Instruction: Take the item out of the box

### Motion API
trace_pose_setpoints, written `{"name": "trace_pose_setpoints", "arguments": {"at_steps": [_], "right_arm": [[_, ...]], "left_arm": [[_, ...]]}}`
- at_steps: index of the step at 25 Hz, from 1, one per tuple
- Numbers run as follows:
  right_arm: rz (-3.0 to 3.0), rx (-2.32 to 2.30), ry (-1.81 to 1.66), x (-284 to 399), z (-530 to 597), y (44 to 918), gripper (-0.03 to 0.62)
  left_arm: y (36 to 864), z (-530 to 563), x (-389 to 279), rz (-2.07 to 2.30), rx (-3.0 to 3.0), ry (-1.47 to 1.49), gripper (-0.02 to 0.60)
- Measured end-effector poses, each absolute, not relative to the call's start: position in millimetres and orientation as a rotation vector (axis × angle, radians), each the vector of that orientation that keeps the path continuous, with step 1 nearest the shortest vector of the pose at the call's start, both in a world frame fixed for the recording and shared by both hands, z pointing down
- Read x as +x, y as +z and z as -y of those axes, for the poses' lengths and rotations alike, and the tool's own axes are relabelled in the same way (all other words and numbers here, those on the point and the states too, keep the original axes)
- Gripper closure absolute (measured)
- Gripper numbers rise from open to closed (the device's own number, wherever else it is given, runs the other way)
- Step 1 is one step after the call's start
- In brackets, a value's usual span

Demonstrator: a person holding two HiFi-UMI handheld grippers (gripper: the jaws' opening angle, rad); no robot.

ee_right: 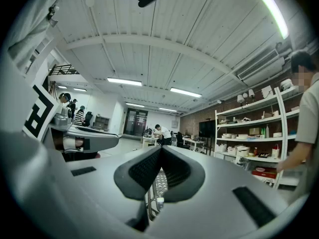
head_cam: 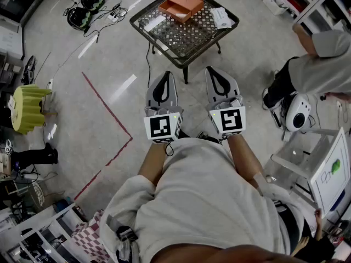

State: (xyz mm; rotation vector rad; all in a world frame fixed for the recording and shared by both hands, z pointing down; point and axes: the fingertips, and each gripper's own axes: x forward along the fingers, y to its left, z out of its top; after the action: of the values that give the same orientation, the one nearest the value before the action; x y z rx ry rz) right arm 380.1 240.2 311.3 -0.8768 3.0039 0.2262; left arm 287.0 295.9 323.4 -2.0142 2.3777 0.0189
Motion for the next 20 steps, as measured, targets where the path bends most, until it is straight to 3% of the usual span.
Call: {"name": "trace_pose_setpoints", "arguments": {"at_steps": [20], "right_arm": [[-3.078, -0.83, 0.225, 274.2, -242.1, 328.2, 0.589]], "left_arm": [[342.3, -293.5, 195.4, -2.418, -2.094, 0.037, 0.571]]}}
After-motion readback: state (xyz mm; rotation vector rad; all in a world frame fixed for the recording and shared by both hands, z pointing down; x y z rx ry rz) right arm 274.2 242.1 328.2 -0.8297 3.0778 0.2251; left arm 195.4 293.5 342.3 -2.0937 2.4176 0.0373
